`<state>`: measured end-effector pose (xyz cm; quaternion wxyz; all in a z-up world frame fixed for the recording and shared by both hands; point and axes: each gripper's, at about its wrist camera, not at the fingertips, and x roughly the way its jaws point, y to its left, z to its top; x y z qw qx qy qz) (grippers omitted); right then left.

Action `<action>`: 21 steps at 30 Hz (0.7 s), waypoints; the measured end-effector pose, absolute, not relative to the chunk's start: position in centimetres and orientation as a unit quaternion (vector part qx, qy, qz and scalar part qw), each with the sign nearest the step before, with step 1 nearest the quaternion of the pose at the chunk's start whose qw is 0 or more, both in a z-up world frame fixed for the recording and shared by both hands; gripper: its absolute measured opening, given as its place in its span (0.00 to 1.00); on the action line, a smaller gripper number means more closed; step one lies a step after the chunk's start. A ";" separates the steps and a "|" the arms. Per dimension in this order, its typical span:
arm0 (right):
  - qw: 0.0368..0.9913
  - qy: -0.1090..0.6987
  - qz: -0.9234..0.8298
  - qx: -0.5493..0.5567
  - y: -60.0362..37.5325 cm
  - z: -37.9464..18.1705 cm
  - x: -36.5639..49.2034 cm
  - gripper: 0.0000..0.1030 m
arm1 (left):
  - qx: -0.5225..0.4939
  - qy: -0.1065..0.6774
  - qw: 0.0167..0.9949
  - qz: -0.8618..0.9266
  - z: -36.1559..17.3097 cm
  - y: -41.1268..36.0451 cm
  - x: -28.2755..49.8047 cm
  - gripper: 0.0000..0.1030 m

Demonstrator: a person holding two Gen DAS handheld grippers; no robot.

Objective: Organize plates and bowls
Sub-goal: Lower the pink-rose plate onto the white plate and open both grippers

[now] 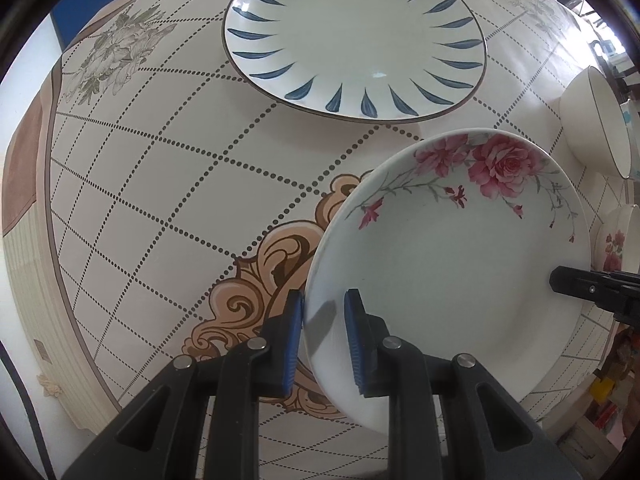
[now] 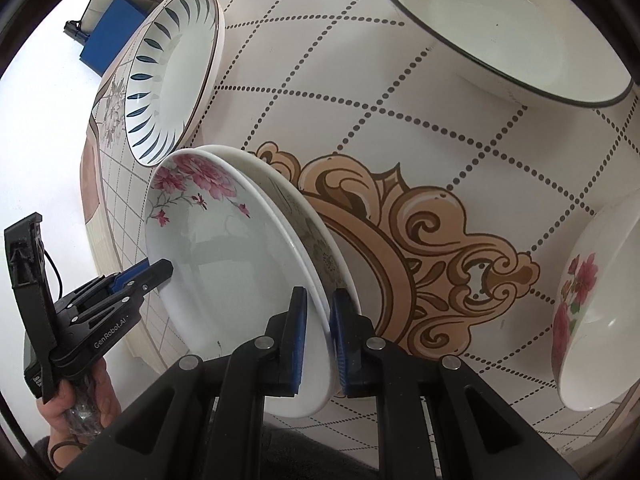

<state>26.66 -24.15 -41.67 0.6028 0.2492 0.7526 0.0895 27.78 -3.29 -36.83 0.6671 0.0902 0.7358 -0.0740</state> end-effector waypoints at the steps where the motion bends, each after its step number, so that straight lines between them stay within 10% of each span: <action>1: 0.601 0.756 0.087 0.244 -24.1 -41.6 26.8 0.15 | 0.088 0.737 0.666 -0.074 -36.9 -3.3 27.8 0.18; 18: 0.595 0.788 0.029 0.155 -20.9 -39.4 26.7 0.27 | 0.040 0.754 0.653 -0.057 -37.9 -0.1 26.9 0.26; 21: 0.600 0.787 0.023 0.140 -20.1 -38.8 26.7 0.52 | 0.045 0.746 0.662 -0.057 -37.3 -0.1 26.6 0.26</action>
